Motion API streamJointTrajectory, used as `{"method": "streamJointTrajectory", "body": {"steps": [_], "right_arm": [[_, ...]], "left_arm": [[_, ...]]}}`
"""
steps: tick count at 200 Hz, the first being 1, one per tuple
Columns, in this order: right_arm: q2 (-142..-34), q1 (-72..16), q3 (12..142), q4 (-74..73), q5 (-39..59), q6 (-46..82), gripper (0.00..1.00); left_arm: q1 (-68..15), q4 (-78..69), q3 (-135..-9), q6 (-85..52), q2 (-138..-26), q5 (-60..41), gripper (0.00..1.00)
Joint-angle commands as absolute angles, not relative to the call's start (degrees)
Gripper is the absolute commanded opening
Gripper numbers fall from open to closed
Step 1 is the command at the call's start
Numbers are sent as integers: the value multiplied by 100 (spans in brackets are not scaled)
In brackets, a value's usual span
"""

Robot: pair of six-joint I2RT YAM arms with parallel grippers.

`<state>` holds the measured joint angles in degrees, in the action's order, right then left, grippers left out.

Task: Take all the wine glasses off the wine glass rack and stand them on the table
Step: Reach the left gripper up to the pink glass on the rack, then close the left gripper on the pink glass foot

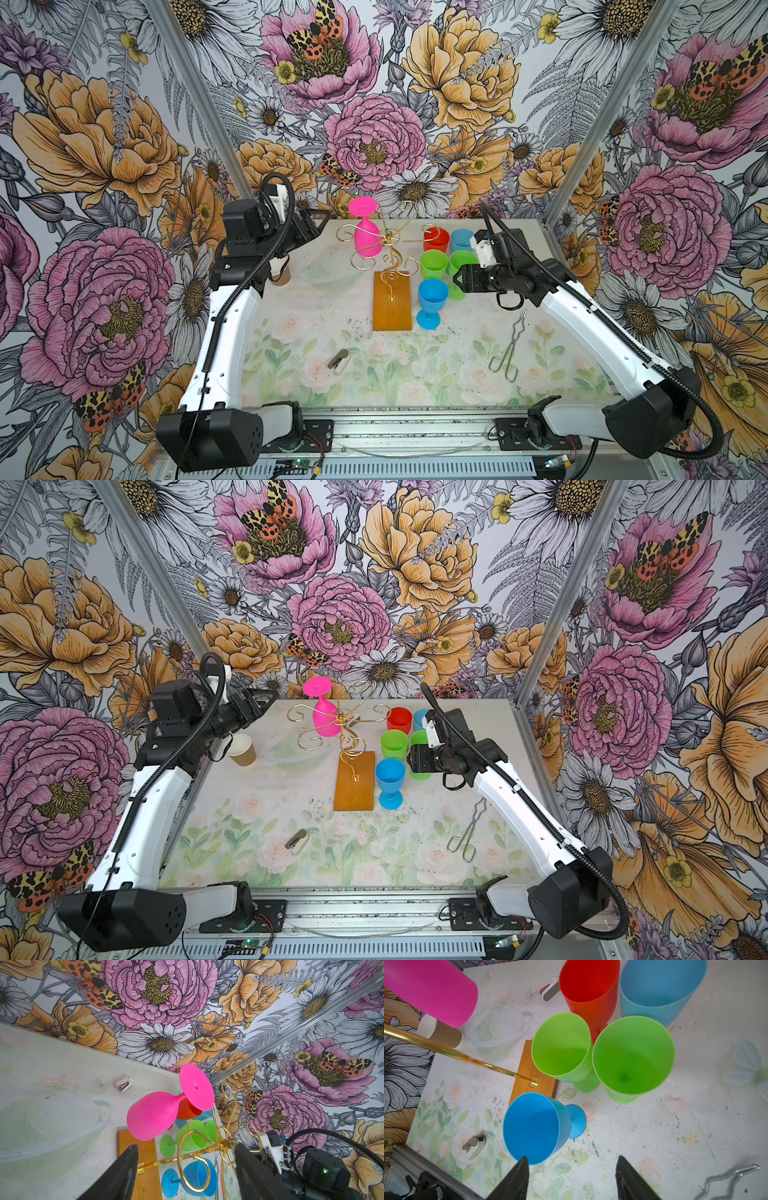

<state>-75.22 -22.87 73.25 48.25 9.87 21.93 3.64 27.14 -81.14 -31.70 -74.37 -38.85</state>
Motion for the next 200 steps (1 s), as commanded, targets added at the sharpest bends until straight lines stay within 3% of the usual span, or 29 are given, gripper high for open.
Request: {"method": "streamJointTrajectory", "body": {"steps": [1, 52, 200], "right_arm": [[-7348, -2257, 7214, 4611, 1055, 2145, 67], [-7253, -2224, 7084, 4525, 1079, 2168, 67], [-7021, -2183, 6665, 4241, 1222, 2367, 67]], "left_arm": [[418, 2554, -8561, -3455, -7891, -4491, 68], [346, 2521, -9171, -3681, -8724, -5039, 64], [-128, 2510, -9773, -3568, -9656, -5254, 46]]}}
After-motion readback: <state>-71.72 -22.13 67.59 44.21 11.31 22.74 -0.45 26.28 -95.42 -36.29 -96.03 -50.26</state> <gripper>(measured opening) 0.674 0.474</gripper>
